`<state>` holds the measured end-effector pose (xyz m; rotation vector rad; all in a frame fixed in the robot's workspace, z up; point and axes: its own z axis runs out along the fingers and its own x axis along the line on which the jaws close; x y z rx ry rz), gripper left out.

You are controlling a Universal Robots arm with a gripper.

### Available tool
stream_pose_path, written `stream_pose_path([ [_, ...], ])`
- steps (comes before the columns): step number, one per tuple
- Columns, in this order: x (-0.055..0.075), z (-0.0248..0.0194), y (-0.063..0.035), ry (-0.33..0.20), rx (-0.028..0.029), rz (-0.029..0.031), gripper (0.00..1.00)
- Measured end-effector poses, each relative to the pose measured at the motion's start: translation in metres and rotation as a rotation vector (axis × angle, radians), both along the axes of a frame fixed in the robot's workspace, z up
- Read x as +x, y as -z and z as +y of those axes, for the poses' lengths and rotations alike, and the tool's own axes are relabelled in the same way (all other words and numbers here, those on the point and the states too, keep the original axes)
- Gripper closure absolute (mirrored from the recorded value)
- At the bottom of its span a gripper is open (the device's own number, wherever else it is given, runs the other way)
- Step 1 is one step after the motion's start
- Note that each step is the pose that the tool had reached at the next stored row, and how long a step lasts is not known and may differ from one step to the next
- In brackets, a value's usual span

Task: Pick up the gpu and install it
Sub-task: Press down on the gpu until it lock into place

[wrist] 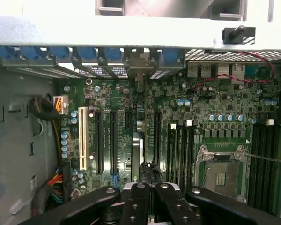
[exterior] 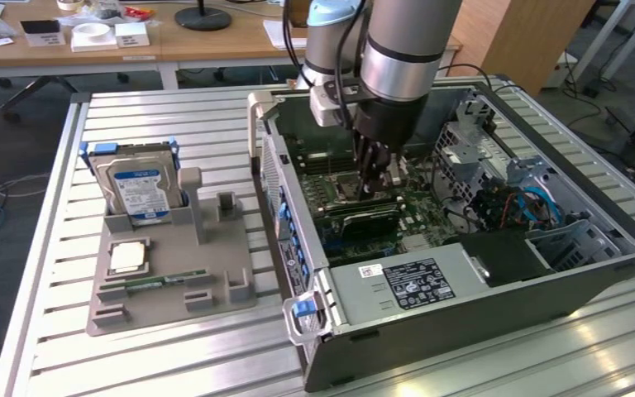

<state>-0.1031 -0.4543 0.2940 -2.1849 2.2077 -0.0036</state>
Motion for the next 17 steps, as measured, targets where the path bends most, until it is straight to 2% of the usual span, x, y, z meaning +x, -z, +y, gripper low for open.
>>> stream_pose_path([
  [6, 0.0, 0.0, 0.0096, 0.0, -0.0001, 0.0, 0.89],
  [10, 0.0, 0.0, 0.0113, 0.0, 0.0001, -0.0001, 0.89],
  [14, 0.0, 0.0, 0.0184, 0.0, -0.0001, -0.0001, 0.89],
  [17, 0.0, -0.0001, 0.0198, 0.0, -0.0007, 0.0002, 0.89],
])
